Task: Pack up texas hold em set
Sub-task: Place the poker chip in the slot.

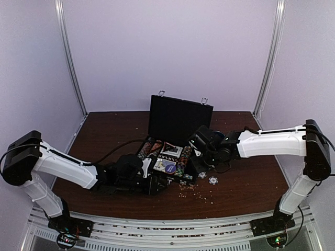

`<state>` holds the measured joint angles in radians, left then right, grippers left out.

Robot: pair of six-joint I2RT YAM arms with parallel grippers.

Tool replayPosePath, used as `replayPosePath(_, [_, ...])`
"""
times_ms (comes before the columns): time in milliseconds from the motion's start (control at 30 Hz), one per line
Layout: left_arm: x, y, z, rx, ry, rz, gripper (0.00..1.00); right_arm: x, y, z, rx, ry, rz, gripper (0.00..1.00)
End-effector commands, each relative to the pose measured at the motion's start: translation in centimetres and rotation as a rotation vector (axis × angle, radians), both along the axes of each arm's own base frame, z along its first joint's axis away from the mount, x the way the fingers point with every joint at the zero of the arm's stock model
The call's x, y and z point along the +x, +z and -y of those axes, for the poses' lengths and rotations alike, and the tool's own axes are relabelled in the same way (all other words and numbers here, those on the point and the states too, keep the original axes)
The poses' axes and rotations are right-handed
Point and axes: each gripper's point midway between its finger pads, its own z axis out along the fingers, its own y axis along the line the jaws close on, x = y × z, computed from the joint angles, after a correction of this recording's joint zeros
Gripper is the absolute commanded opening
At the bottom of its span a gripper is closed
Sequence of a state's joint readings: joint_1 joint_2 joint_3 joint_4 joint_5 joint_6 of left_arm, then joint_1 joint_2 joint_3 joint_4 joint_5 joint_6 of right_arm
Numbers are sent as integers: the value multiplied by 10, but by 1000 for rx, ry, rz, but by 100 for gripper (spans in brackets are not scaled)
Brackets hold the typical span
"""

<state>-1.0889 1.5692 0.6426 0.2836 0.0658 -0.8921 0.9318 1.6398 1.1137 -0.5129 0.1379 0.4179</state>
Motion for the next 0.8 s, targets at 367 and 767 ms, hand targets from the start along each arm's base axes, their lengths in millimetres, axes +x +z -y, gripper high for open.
replayPosePath(367, [2,-3,-12,-7,50,-7,46,-18,-21,-31,-206,422,-17,0])
replayPosePath(767, [-2,-9,-13,-6,35,-24,45,-32,-24,-40,-199,448,-45,13])
